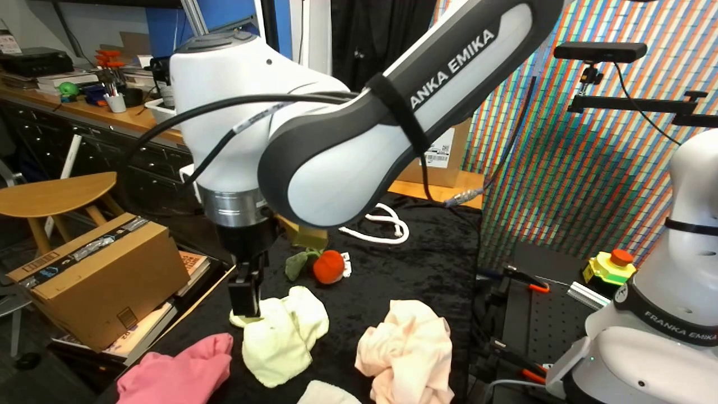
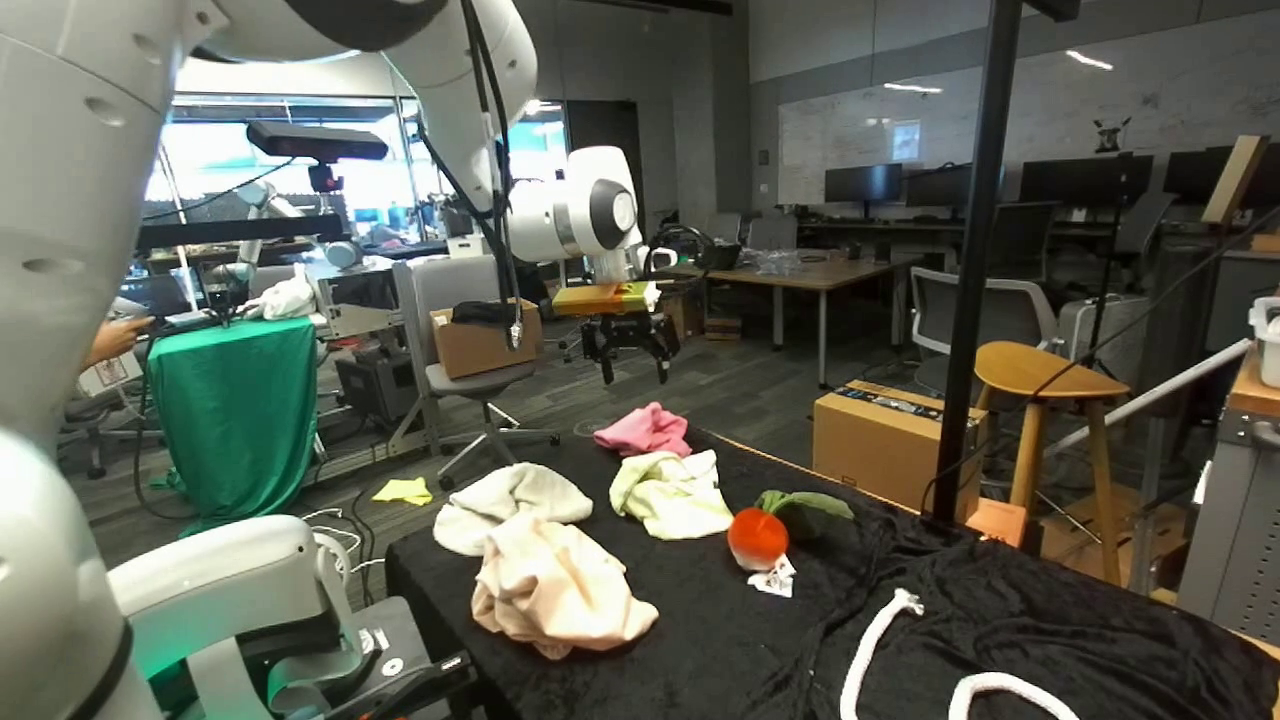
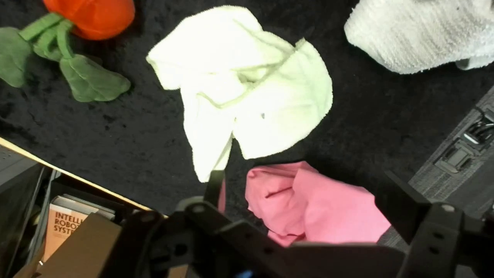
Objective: Pile the t-shirts, towels and radish on top of the white rope on the right
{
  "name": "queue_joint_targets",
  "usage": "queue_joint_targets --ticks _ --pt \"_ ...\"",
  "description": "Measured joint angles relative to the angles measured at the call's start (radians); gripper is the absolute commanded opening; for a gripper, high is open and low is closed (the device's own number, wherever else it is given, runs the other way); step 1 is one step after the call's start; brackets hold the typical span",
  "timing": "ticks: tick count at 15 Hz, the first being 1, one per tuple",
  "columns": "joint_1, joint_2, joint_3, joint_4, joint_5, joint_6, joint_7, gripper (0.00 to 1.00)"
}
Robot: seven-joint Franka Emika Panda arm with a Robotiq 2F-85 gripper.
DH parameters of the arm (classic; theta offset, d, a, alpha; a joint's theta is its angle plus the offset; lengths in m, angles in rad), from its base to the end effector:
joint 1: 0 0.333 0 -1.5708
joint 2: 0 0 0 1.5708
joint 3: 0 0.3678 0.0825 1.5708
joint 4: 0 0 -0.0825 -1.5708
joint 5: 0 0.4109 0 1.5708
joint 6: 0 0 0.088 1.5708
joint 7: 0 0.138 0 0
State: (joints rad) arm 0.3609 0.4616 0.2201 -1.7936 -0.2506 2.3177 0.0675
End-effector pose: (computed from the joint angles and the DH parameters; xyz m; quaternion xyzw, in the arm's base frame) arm 0.6025 0.3677 0.3044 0.9457 0.3192 0.0521 0.0318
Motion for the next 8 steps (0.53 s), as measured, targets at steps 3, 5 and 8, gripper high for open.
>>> queue_joint_targets --ticks 3,5,8 --pt "0.043 0.088 -0.003 0.094 -0.001 -0.002 0.017 1.00" --pt "0.067 0.139 -0.005 0.157 -0.001 0.000 0.033 1.00" --pt "0.095 0.209 -0.010 0.243 0.005 0.009 0.086 1.00"
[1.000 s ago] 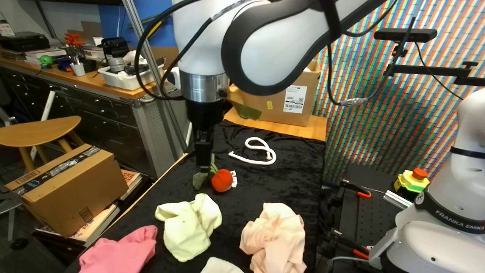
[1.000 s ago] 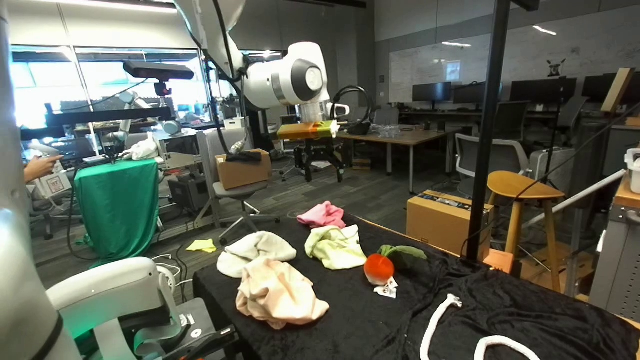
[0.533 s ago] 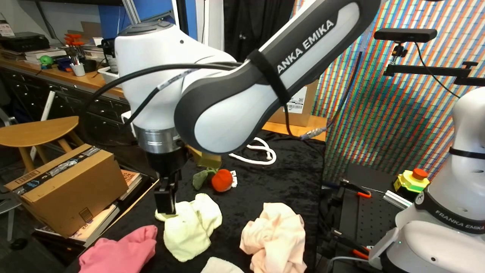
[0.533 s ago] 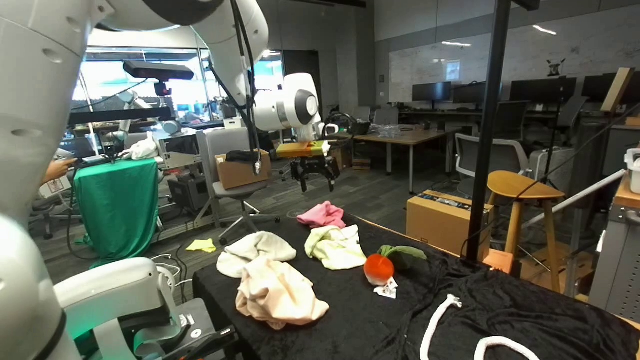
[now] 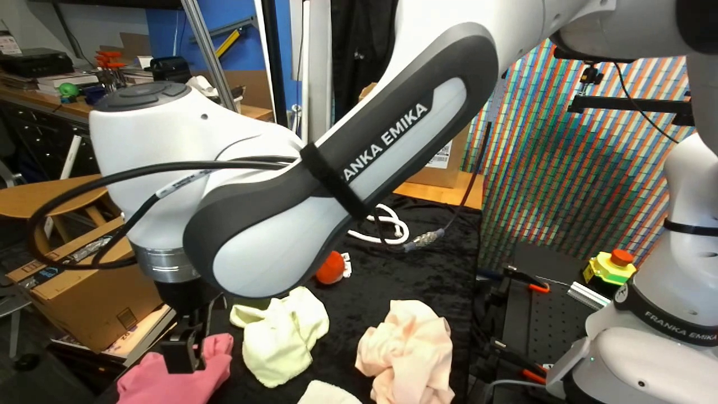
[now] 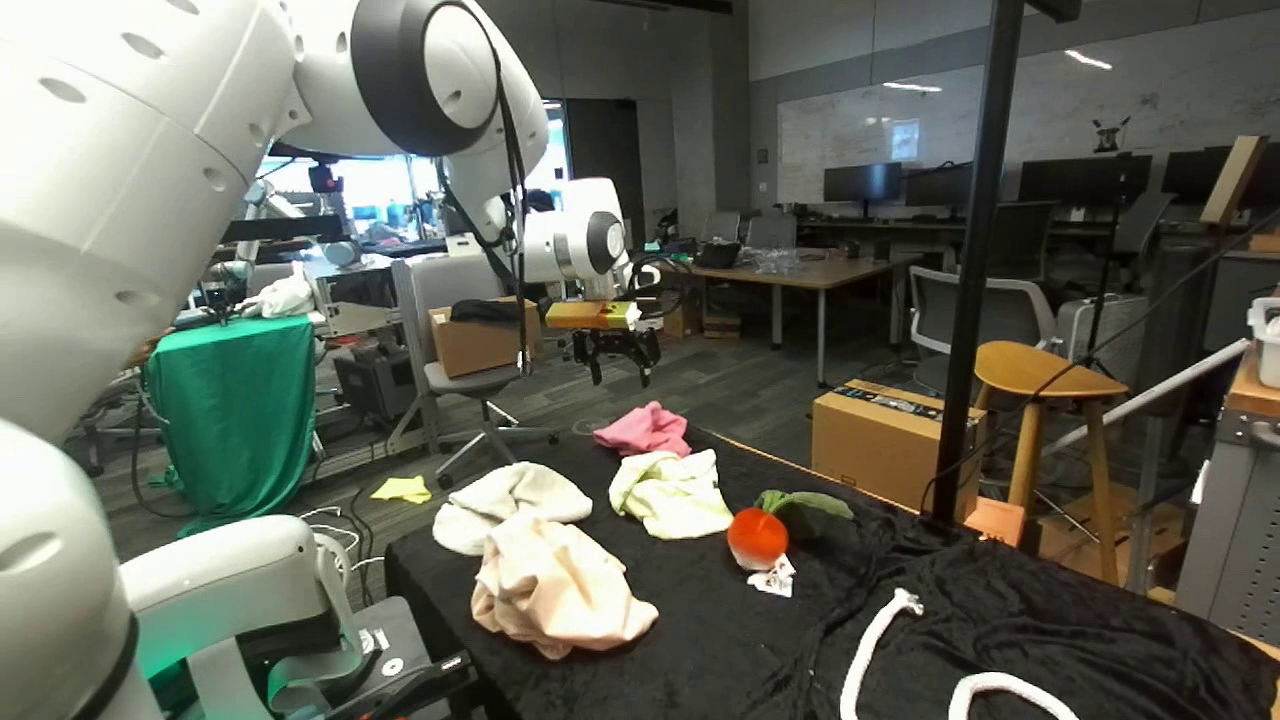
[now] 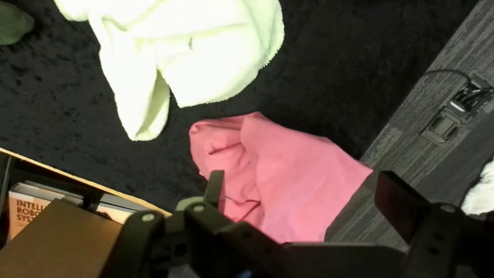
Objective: Pile the t-shirts, towels and radish on top of the white rope on the right
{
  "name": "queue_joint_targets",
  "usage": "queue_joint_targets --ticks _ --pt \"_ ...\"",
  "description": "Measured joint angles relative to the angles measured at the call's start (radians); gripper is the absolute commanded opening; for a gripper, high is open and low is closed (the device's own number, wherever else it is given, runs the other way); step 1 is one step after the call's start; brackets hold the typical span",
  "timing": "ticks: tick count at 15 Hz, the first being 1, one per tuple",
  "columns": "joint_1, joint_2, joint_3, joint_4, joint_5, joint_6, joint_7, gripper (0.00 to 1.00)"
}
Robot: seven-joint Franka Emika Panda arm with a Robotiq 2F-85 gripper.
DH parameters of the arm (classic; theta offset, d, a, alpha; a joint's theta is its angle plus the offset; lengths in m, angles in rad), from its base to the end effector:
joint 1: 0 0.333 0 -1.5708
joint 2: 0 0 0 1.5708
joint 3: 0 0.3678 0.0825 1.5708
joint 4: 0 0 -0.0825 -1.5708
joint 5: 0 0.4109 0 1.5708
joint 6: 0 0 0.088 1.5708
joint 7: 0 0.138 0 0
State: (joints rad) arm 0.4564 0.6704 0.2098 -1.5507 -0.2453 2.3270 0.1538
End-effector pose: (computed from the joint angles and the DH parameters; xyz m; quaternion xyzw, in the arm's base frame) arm 0.6296 0.4496 0.2675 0.9504 0.3033 0.0693 0.0034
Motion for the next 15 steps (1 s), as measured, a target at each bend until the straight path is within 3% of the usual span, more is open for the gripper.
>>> queue_joint_targets --ticks 8,15 --pt "0.020 0.140 -0.005 0.156 0.141 0.010 0.120 1.00" --pt "0.008 0.200 -0.006 0.186 0.234 0.019 0.138 1.00"
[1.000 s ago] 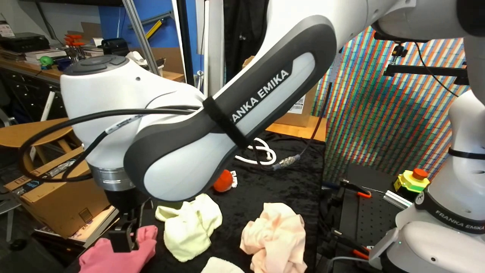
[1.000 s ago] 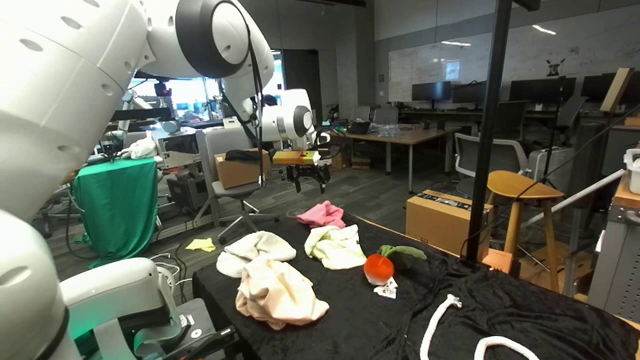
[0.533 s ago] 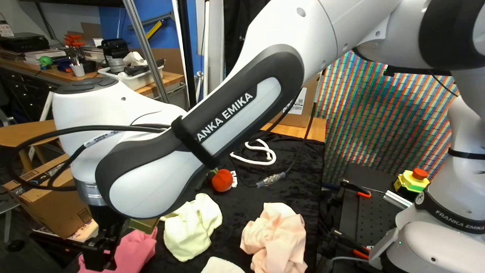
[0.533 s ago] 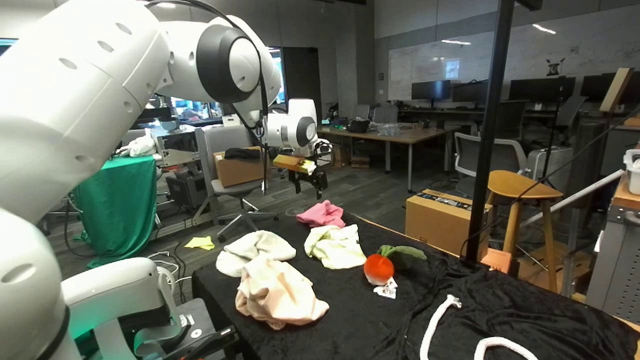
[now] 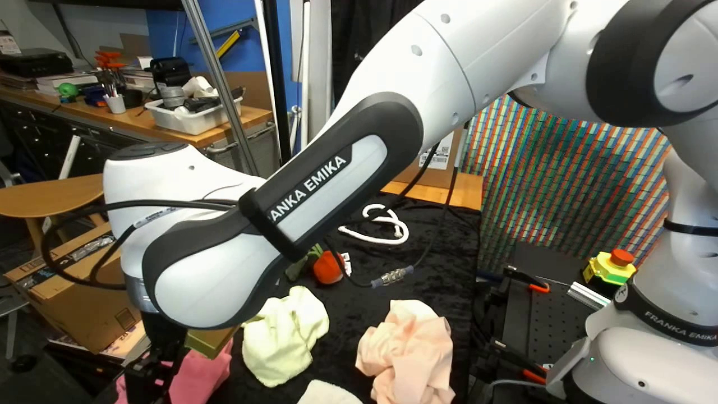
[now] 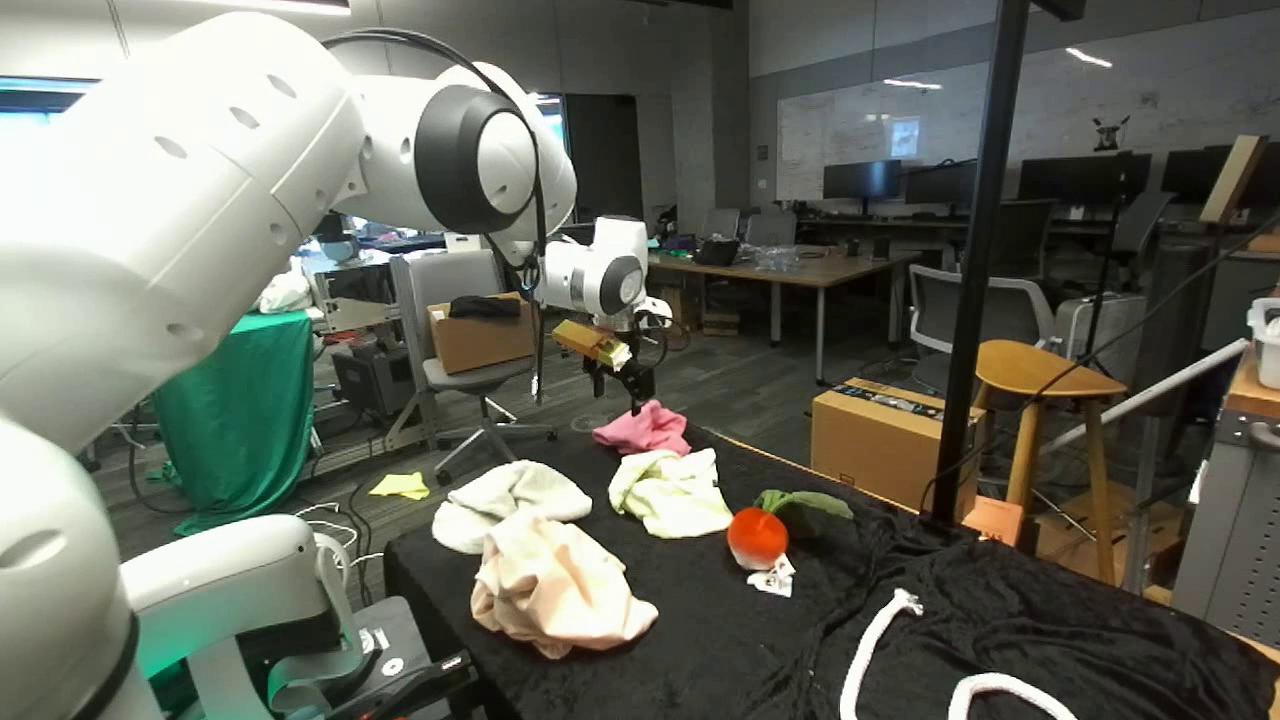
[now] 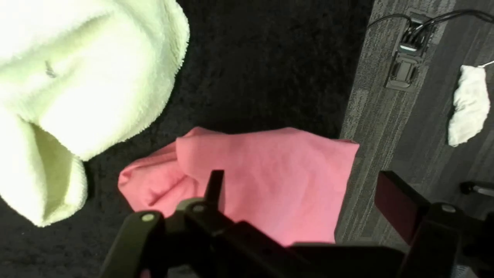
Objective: Pile the t-shirts, towels and radish on top of the white rope on the right
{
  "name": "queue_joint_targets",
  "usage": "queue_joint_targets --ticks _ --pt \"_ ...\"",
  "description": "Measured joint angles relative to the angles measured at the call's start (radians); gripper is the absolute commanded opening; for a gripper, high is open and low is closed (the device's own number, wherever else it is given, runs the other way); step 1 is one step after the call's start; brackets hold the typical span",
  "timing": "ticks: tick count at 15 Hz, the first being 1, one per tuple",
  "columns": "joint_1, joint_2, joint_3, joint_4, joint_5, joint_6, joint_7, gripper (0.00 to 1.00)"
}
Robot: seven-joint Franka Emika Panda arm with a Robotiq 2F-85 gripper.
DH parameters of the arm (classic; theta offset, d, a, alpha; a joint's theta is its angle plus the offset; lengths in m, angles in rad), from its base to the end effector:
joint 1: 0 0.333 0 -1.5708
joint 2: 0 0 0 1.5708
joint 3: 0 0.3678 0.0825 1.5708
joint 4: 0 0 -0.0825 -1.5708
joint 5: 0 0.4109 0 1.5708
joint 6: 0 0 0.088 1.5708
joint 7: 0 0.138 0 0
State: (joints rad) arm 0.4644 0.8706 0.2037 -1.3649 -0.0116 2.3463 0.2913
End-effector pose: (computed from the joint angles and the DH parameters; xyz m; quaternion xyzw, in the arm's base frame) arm 0.6610 0.4735 0.2009 -0.9840 -0.1505 -0.0234 0.0920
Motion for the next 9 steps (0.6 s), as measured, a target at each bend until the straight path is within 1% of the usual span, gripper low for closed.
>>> queue_joint_targets --ticks 9 --pt "-0.018 0.058 0.001 0.000 0.020 0.041 -0.007 1.00"
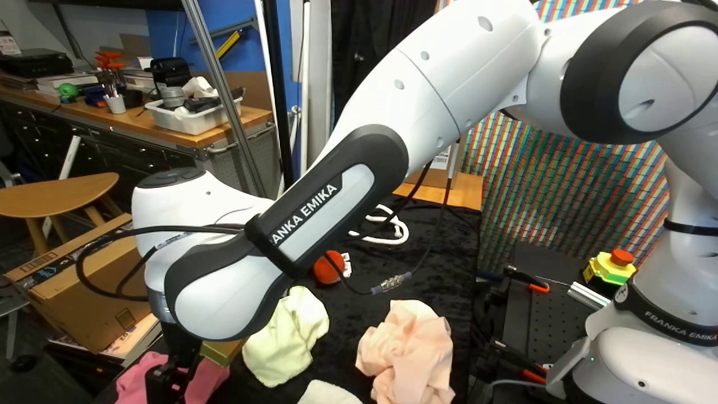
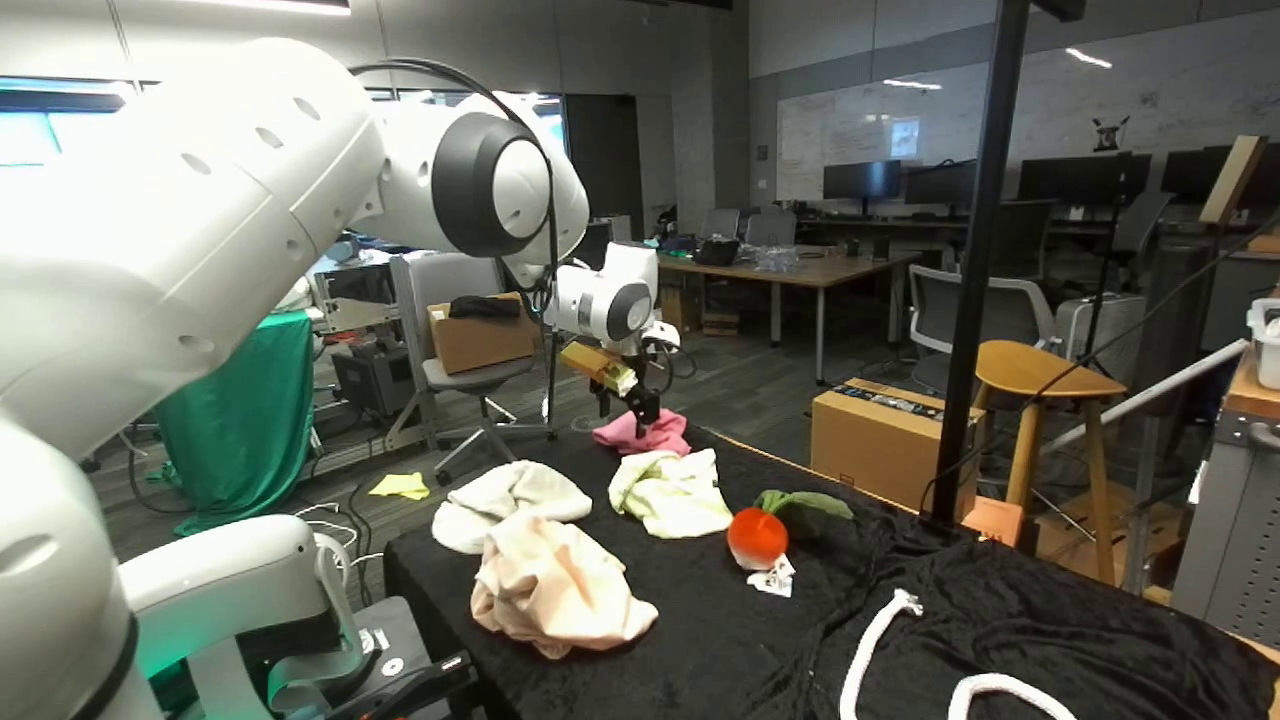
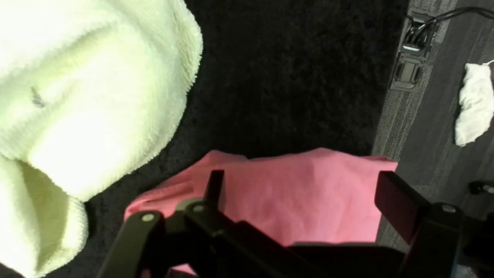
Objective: Pile the t-shirts, towels and radish on top of the white rope on the right
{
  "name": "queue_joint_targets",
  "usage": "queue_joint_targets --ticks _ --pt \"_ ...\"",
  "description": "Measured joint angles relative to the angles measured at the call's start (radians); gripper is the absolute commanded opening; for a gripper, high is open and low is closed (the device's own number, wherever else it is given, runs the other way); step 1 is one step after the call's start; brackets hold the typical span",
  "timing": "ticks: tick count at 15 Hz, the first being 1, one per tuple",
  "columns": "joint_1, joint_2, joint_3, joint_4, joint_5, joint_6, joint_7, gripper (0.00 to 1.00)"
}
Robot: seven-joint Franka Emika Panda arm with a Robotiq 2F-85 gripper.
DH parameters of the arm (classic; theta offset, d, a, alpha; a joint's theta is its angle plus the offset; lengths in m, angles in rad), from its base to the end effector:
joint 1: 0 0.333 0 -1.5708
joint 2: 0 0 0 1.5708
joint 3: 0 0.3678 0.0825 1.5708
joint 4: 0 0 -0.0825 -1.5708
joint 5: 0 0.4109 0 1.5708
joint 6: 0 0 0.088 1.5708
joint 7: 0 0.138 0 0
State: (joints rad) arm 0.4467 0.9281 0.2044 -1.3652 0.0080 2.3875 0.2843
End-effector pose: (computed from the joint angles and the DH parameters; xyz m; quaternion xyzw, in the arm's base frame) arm 0.6654 0.4611 0.1590 -0.9859 -0.1349 -0.0122 0.0981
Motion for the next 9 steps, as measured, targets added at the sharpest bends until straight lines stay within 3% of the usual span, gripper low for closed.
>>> queue_joint_targets --ticks 9 --pt "-0.015 0.027 0.008 0.001 0.028 0.058 -0.024 1.00"
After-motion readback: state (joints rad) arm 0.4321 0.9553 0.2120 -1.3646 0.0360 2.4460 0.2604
